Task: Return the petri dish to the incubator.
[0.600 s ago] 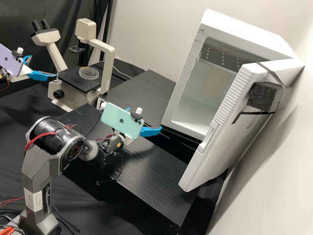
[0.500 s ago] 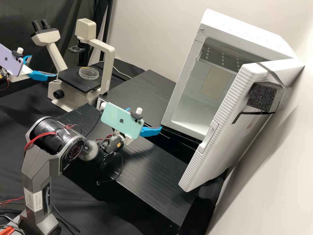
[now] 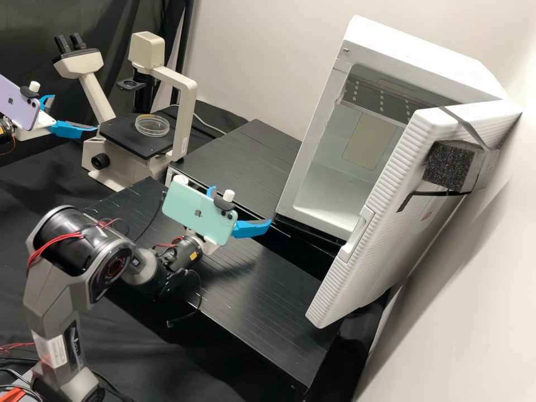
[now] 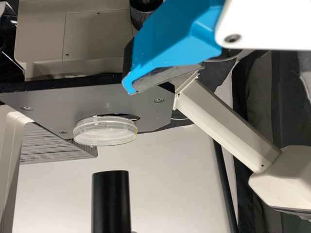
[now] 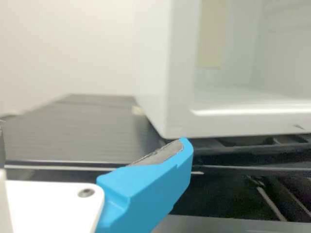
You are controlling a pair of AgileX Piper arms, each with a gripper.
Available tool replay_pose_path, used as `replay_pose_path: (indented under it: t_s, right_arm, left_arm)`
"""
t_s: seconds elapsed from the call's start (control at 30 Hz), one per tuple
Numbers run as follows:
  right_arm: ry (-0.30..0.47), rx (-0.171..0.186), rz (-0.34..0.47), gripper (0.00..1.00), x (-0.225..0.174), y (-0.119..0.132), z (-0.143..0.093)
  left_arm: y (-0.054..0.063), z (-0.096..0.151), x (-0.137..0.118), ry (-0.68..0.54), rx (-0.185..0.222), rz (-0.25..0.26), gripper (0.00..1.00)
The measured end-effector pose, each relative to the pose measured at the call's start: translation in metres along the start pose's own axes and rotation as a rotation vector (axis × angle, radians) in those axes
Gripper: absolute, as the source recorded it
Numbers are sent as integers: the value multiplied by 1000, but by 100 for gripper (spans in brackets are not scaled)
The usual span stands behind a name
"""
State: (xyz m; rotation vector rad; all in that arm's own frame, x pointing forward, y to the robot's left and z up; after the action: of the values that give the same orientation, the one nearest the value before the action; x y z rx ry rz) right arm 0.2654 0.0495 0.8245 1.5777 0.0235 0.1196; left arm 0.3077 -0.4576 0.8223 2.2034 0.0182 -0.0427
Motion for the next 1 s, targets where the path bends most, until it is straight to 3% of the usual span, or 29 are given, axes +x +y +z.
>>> replay_pose_path:
  t_s: [0.1,0.23,0.4,0.77,1.0]
  right_arm:
    - [109,24,-24,100,-20,-9,-25]
    - [247,25,-78,100,-38,-27,-59]
    - [366,-8,-154,100,-54,-51,-94]
    - [391,-39,-198,100,-28,-84,-140]
    - [389,-10,-234,100,2,-106,-164]
  left_arm:
    - [0,0,0,0,0,0,100]
    - [0,0,0,0,0,0,100]
    - [0,0,0,0,0,0,100]
    - [0,0,0,0,0,0,100]
    - [0,0,0,0,0,0,100]
